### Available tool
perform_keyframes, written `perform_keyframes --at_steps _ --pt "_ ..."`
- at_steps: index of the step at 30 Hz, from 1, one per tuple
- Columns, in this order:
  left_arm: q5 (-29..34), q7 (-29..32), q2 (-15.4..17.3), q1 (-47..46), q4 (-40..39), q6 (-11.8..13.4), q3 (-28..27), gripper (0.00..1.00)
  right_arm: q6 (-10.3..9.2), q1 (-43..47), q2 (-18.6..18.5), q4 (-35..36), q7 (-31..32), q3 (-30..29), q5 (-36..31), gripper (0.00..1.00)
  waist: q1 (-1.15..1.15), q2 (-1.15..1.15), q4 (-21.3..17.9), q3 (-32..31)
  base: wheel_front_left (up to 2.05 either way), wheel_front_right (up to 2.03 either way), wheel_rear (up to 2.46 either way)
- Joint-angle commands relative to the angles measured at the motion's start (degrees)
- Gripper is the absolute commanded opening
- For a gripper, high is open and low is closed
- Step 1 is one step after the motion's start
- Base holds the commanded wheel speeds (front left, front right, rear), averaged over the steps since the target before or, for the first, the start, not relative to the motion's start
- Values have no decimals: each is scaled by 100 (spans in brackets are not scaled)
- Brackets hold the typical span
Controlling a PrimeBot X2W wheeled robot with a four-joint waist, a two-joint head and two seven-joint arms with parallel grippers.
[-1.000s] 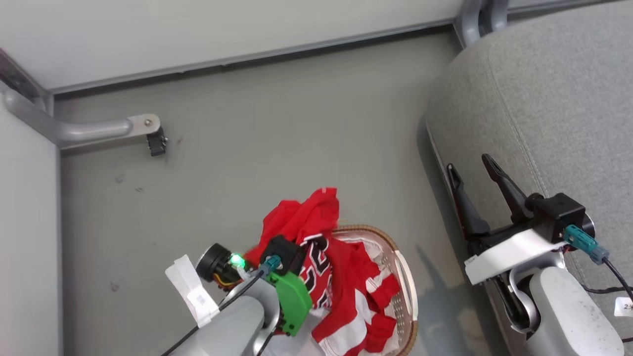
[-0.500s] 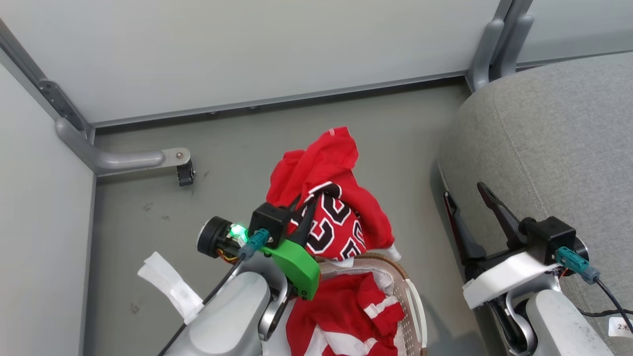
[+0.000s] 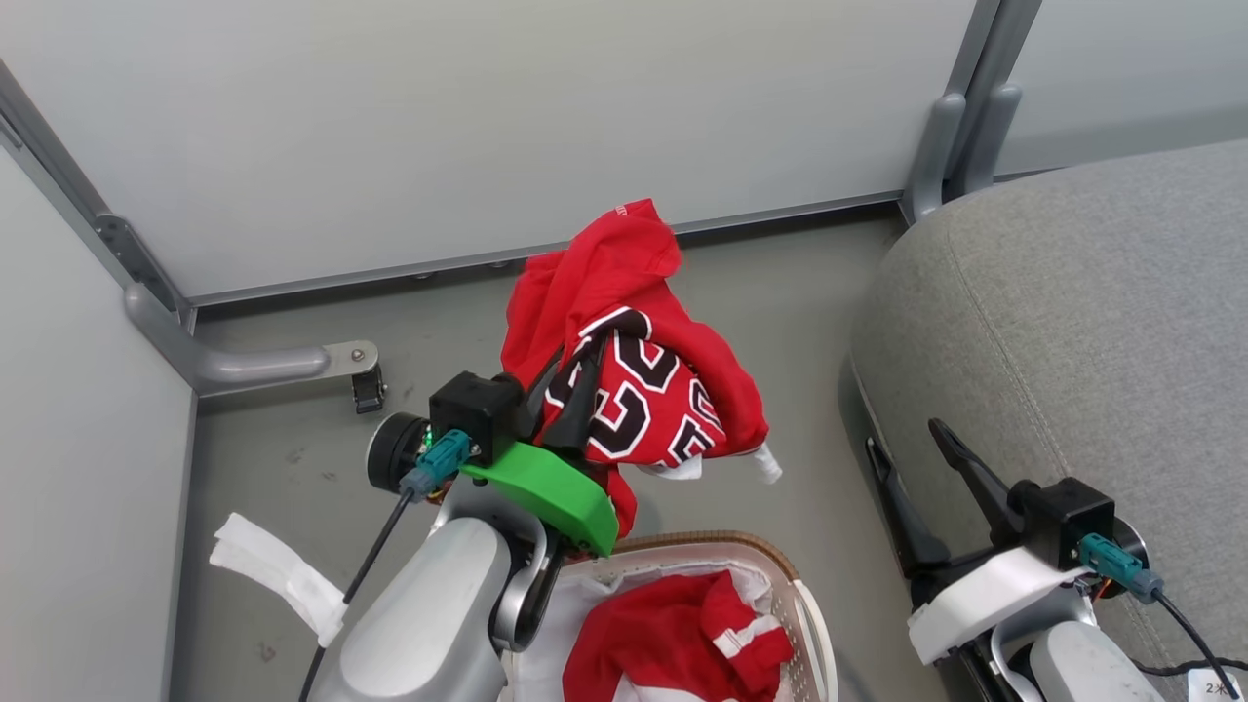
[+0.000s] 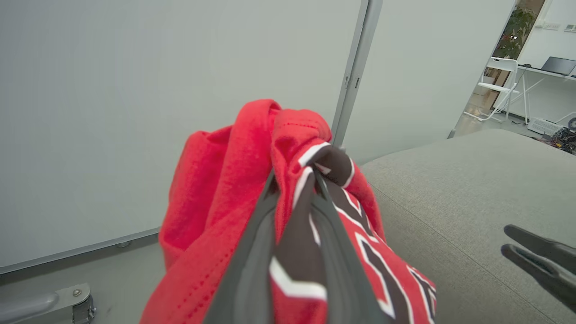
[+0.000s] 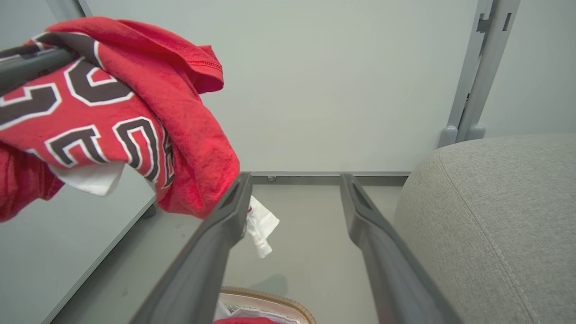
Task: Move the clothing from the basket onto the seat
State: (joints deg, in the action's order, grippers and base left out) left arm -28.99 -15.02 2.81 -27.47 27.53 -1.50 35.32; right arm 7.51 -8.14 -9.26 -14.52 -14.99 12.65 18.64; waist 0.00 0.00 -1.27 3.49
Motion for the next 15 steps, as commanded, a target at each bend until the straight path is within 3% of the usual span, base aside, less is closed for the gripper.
perform_keyframes --at_steps 1,15 --pt "-110 -23 17 94 -78 -15 -37 0 -4 90 -15 -30 -28 23 36 100 0 0 -1 -61 0 0 0" --pt "-414 -23 17 163 -345 49 103 0 -4 44 -150 83 -29 585 -124 100 0 0 60 -247 0 0 0"
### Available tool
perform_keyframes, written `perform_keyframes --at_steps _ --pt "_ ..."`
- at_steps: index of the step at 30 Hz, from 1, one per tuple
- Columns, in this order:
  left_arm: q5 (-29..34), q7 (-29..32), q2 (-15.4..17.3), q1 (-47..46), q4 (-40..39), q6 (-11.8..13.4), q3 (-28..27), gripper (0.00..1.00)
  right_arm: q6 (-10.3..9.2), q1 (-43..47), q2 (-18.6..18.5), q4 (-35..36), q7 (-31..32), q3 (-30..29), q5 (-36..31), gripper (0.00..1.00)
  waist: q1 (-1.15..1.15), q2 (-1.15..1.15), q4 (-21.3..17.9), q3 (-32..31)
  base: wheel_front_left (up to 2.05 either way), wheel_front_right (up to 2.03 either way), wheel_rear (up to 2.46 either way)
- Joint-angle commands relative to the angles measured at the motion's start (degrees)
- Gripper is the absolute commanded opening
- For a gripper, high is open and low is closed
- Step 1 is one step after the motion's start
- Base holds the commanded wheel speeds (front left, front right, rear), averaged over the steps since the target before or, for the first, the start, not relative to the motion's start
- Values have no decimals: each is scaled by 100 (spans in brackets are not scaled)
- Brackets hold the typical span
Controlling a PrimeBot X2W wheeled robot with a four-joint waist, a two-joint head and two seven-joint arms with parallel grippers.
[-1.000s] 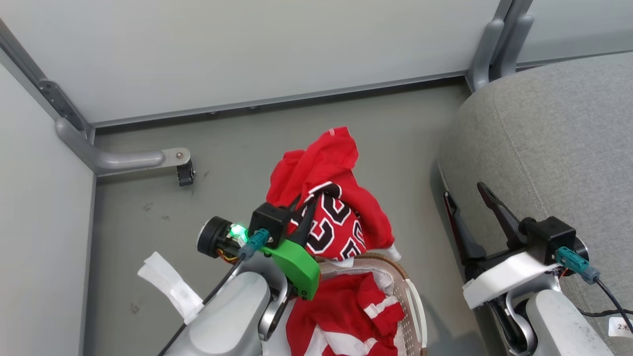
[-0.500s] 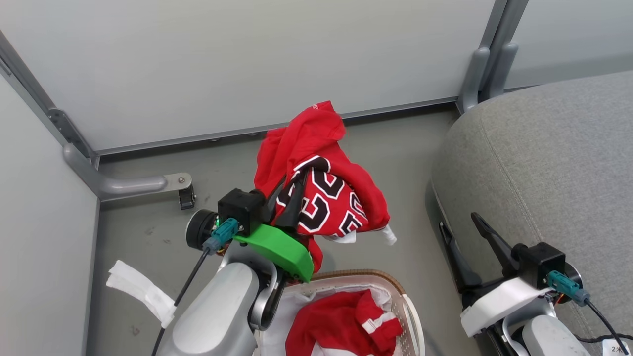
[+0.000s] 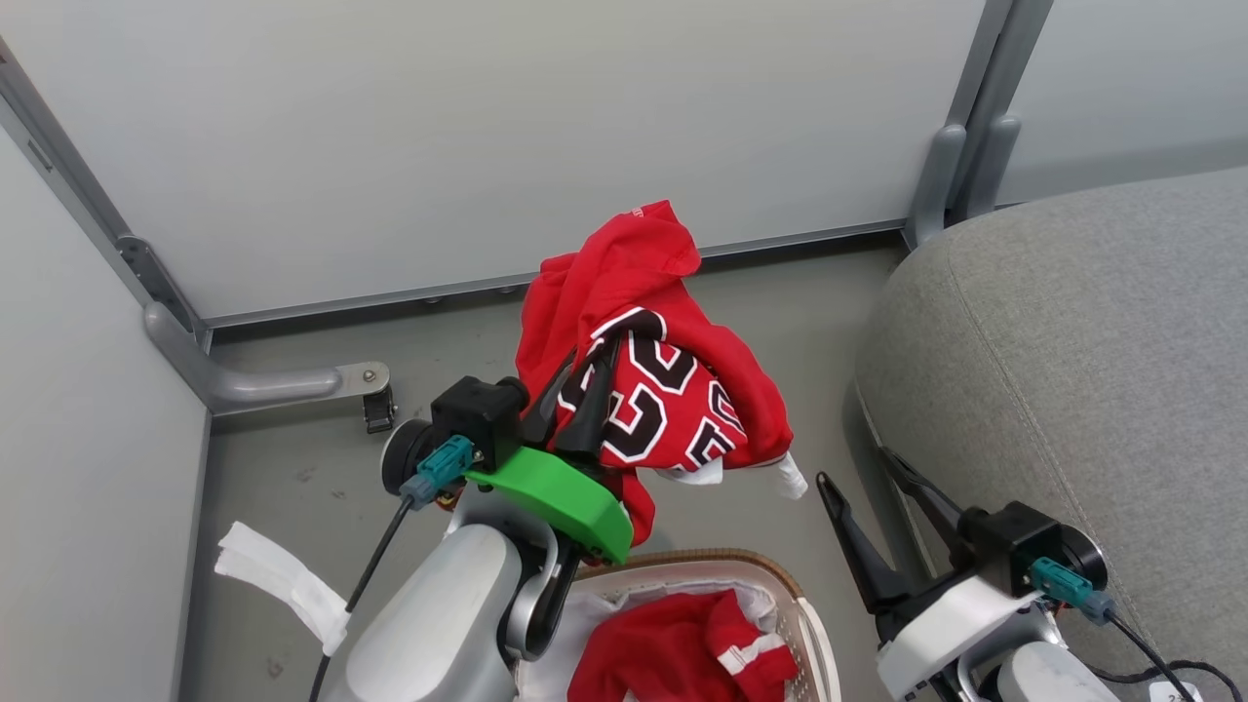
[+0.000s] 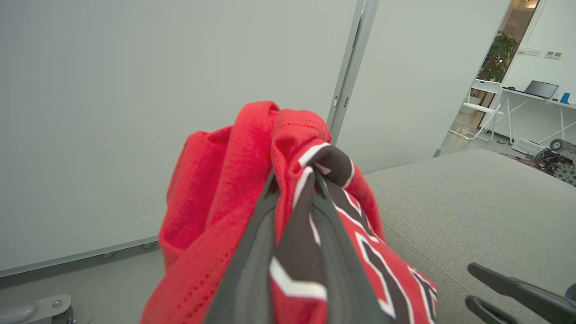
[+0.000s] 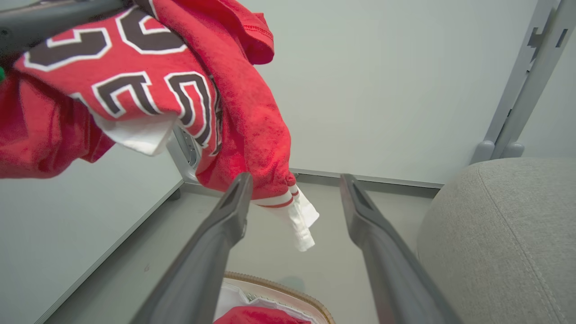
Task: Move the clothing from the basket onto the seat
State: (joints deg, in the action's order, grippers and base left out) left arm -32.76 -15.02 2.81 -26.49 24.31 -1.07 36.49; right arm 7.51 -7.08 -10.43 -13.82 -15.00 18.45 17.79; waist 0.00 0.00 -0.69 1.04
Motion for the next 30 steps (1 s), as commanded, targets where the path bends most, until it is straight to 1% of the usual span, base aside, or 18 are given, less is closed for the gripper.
perform_keyframes --at_steps 1,9,15,25,30 --pt "-22 -23 15 54 -7 12 12 0 -4 -94 -39 54 -28 94 -62 100 0 0 6 -8 0 0 0" --pt "-116 -23 17 11 29 26 127 0 -4 -537 -219 212 -27 888 -309 100 0 0 38 -11 0 0 0" --pt "-188 -23 16 -70 63 24 273 0 -4 -942 -218 140 -27 1315 -499 100 0 0 89 38 0 0 0" --pt "-307 -23 14 -178 82 61 536 0 -4 -1513 2 -332 -27 1863 -569 100 0 0 169 106 0 0 0" --pt "-370 -23 13 -218 56 84 629 0 -5 -1743 160 -666 -27 2031 -430 100 0 0 190 128 0 0 0"
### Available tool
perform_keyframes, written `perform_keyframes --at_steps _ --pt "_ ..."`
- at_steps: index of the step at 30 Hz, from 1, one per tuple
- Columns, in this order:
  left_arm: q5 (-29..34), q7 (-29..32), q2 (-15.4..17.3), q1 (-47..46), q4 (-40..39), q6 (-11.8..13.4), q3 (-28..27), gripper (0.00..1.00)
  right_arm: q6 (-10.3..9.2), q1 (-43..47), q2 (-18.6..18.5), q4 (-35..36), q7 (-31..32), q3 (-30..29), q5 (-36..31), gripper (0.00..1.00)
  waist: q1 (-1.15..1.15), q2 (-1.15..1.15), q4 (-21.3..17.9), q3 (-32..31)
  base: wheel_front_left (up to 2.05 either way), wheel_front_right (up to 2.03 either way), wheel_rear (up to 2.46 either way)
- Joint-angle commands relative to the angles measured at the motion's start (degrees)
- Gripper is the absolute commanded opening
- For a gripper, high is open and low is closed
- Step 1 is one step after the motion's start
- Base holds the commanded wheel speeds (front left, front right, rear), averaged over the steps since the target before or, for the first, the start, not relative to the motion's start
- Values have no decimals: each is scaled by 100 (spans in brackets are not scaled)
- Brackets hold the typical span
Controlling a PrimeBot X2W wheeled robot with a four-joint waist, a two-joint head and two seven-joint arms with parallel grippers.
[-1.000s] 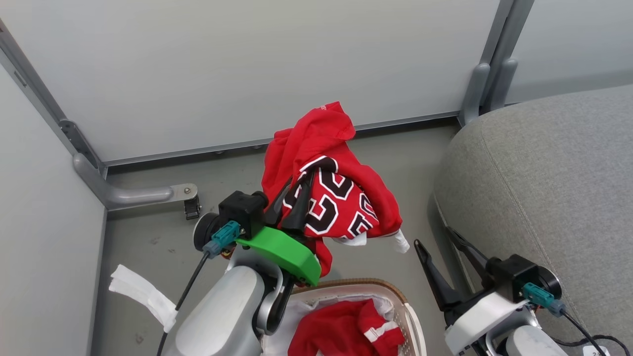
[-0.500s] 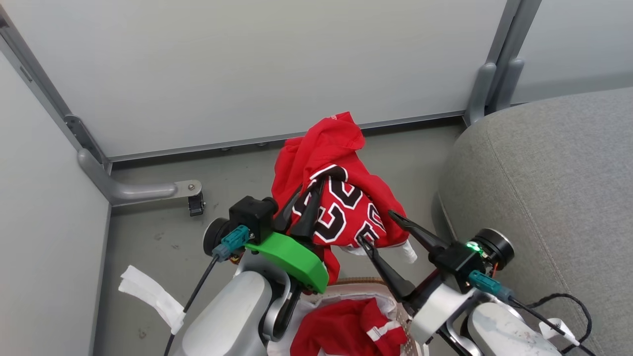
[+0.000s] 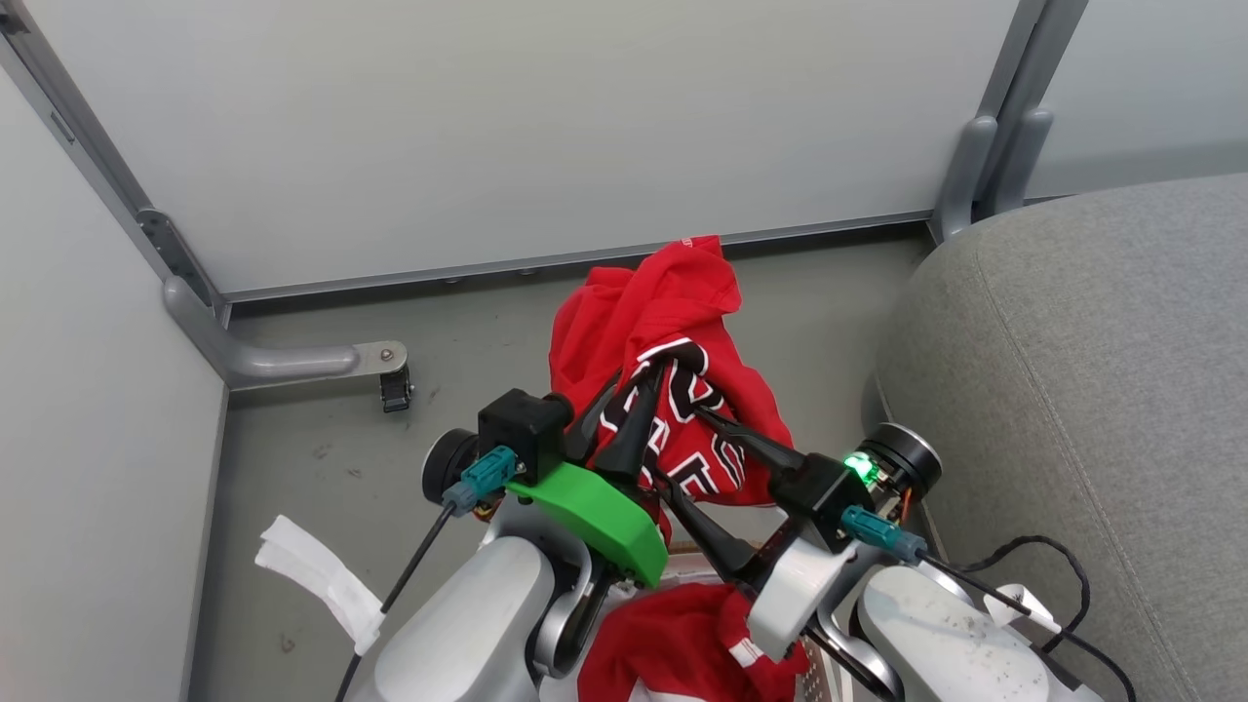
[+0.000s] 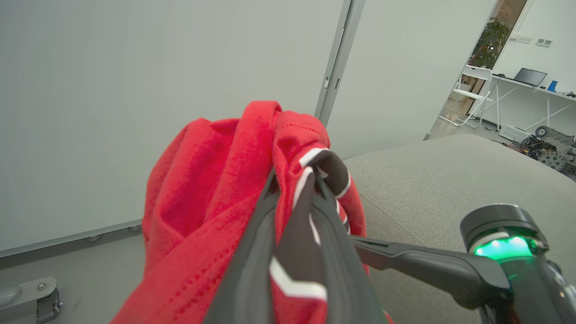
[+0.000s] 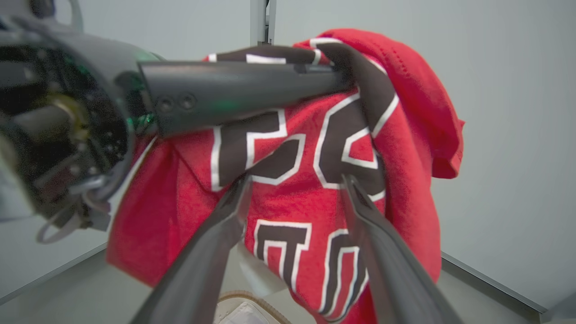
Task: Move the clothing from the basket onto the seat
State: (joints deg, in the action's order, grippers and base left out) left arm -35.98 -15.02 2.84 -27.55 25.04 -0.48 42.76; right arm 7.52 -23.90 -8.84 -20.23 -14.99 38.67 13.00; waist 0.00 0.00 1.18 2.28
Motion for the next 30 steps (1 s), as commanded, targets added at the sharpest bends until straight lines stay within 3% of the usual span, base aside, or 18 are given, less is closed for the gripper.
perform_keyframes --at_steps 1,13,30 --pt "-51 -23 10 -116 -21 25 18 0 -6 -81 23 -84 -28 17 74 100 0 0 6 3 0 0 0" --pt "-206 -23 9 -184 -123 -71 273 0 -6 -237 253 -765 -28 -209 216 100 0 0 51 58 0 0 0" --pt "-771 -15 7 -333 -109 -275 876 0 -6 -527 296 -823 -28 -298 92 100 0 0 218 187 0 0 0"
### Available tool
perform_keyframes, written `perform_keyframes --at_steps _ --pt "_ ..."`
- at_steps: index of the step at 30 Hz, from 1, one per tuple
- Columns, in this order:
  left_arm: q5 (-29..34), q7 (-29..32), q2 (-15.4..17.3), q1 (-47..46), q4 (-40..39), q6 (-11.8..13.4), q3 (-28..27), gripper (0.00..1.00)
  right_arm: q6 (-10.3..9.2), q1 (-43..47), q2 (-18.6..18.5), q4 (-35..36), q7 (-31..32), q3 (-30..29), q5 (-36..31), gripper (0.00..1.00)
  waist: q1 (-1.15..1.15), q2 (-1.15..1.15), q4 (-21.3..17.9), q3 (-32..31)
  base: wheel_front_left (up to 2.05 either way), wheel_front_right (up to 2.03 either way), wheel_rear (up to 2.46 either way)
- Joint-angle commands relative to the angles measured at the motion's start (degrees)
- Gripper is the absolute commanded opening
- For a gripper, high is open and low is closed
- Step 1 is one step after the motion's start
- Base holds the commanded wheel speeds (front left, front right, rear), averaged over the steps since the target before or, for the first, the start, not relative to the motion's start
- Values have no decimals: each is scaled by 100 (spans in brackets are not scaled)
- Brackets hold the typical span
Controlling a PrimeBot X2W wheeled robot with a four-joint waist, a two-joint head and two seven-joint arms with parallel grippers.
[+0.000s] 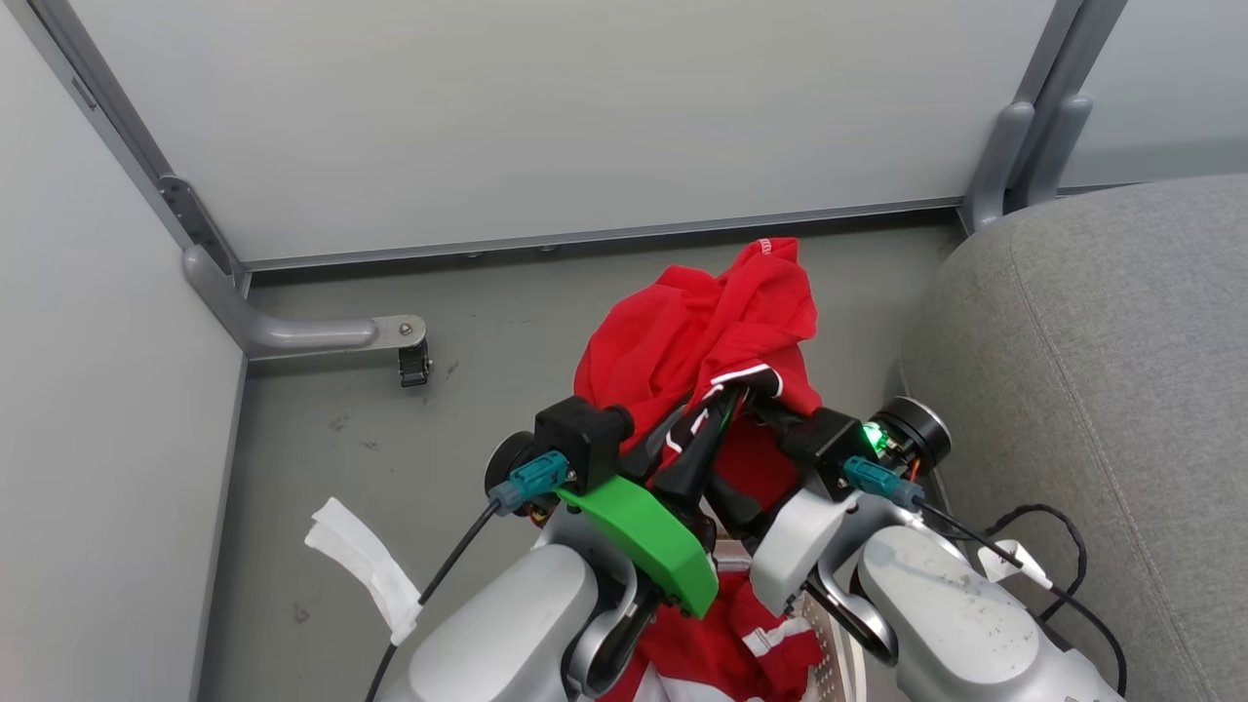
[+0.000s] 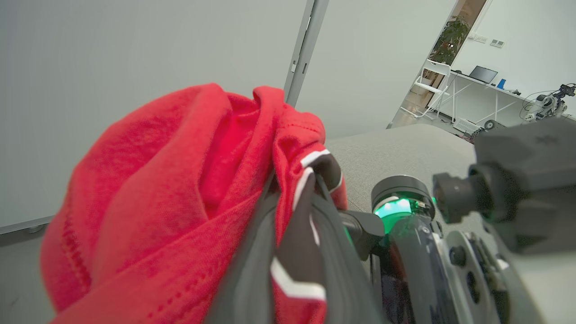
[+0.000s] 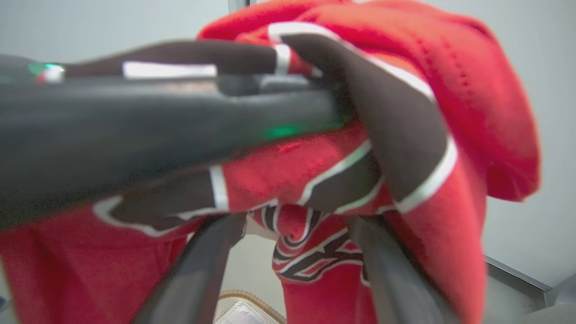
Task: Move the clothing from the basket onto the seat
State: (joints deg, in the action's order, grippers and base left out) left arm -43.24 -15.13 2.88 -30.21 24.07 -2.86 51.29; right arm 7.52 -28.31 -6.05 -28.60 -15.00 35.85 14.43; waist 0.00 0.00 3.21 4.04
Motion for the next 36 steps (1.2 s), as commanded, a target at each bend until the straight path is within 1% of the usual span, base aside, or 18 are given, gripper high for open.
perform_keyframes --at_steps 1,2,3,4,11,21,22,23,24,27,28,29,30,34,36 --pt "-56 -4 3 -77 -8 -34 39 0 -6 -92 19 19 -27 -27 -54 100 0 0 22 13 0 0 0" --pt "-87 -4 3 -93 1 -30 63 0 -6 -93 24 27 -27 -47 -60 71 0 0 32 18 0 0 0" --pt "-98 -4 3 -104 14 -30 81 0 -6 -88 28 41 -28 -56 -59 45 0 0 40 22 0 0 0" --pt "-109 -2 3 -116 32 -24 105 0 -6 -75 37 82 -28 -75 -38 0 0 0 49 25 0 0 0" --pt "-149 0 7 -107 100 4 107 0 -6 91 16 191 -29 -136 64 0 0 0 31 -9 0 0 0" --pt "42 -4 9 -23 74 -11 -14 0 -6 237 -68 206 -28 -111 189 0 0 0 -48 -49 0 0 0" --pt "66 -4 9 -12 62 -19 -33 44 -6 251 -67 206 -28 -113 195 0 0 0 -53 -54 0 0 0" --pt "88 -4 9 0 53 -27 -46 82 -6 260 -64 210 -28 -118 200 0 0 0 -56 -60 0 0 0" --pt "107 -4 9 19 44 -29 -62 100 -6 270 -63 221 -28 -128 206 0 0 0 -63 -64 0 0 0" --pt "153 -4 9 71 39 -61 -74 99 -6 292 -72 246 -28 -141 217 0 0 0 -75 -67 0 0 0" --pt "139 -4 8 80 66 -75 -54 69 -6 301 -78 250 -28 -141 222 0 0 0 -81 -71 0 0 0" --pt "140 -4 9 74 59 -82 -65 68 -6 304 -80 254 -28 -146 228 0 0 0 -85 -73 0 0 0" --pt "153 -4 9 74 45 -86 -79 100 -6 312 -81 245 -28 -170 242 0 0 0 -91 -74 0 0 0" --pt "169 -4 8 116 -15 -119 -128 100 -6 371 -116 229 -28 -307 238 0 0 0 -128 -70 0 0 0" --pt "234 -3 7 103 -44 -96 -161 100 -6 423 -145 214 -28 -406 228 0 0 0 -176 -44 0 0 0"
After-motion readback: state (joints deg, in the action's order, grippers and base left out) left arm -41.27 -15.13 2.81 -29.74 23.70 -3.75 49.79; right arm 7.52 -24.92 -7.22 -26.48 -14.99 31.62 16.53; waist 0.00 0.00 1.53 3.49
